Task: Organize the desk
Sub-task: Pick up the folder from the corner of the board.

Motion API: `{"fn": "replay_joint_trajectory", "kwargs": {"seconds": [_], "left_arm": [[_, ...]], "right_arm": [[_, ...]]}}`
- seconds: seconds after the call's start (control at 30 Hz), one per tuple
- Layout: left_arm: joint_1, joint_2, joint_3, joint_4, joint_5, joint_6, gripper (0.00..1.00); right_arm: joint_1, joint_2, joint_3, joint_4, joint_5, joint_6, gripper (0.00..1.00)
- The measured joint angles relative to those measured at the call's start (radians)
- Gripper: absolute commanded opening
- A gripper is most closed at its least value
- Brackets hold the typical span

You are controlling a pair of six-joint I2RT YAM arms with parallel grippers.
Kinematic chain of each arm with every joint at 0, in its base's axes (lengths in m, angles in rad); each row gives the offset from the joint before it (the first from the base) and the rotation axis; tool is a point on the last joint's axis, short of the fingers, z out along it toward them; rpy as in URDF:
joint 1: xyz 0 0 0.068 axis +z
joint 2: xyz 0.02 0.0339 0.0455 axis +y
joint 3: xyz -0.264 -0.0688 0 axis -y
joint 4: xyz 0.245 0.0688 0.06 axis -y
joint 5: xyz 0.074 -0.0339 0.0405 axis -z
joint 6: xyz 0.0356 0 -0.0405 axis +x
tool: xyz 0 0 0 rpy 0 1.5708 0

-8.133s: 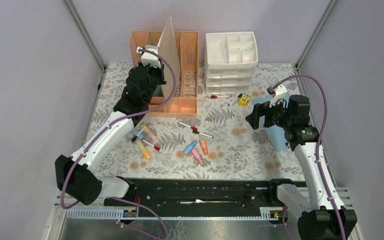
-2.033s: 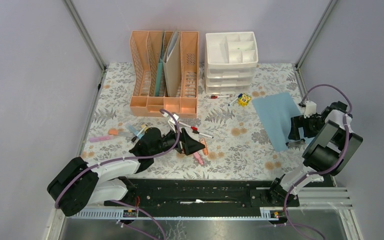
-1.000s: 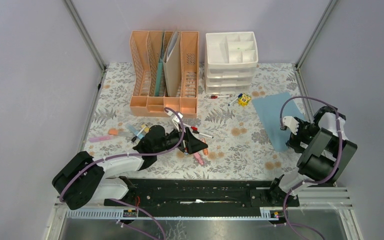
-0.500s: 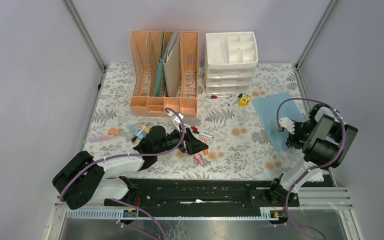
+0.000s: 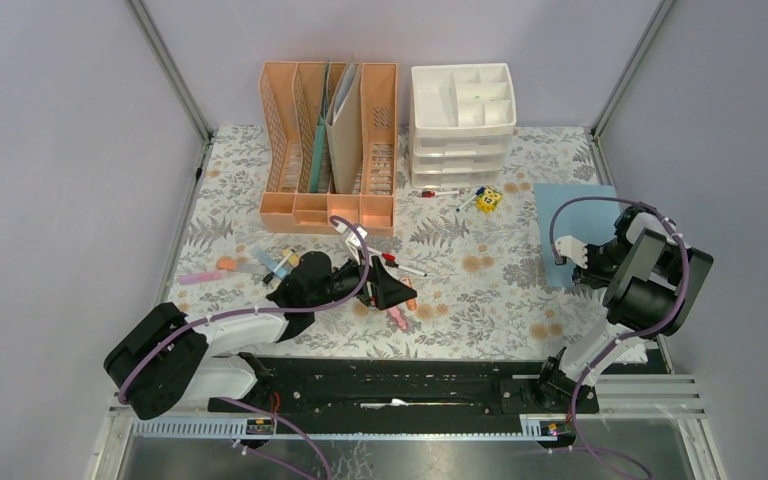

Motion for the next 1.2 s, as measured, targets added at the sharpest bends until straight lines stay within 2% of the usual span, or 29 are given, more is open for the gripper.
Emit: {"fn": "replay_joint_trajectory", "kwargs": {"seconds": [0.23, 0.4, 0.47, 0.67, 0.8, 1.07, 1.2], "left_arm": [[-0.004, -0.010, 0.000, -0.001, -0.004, 0.000, 0.99], [-0.008, -0.012, 0.000, 0.003, -0.005, -0.006, 0.99], [-0.012, -0.012, -0.003, 0.011, -0.005, -0.018, 0.99], [-0.039, 0.014, -0.010, 0.111, -0.006, -0.091, 0.99], [-0.059, 0.108, -0.021, 0.269, -0.008, -0.188, 0.99], [-0.124, 0.405, -0.021, 0.606, -0.060, -0.445, 0.99], [-0.164, 0.537, 0.029, 0.678, -0.089, -0.528, 0.99]], "right_arm": [[0.001, -0.033, -0.037, -0.003, 0.000, -0.006, 0.09], [0.001, -0.066, -0.050, -0.067, -0.007, -0.007, 0.09], [0.001, -0.084, -0.048, -0.085, -0.010, -0.007, 0.01], [0.002, -0.148, 0.013, -0.267, -0.113, 0.011, 0.00], [0.009, -0.209, 0.022, -0.377, -0.174, 0.025, 0.00], [0.087, -0.314, -0.002, -0.534, -0.294, 0.078, 0.00], [0.158, -0.368, -0.045, -0.592, -0.348, 0.122, 0.00]]}}
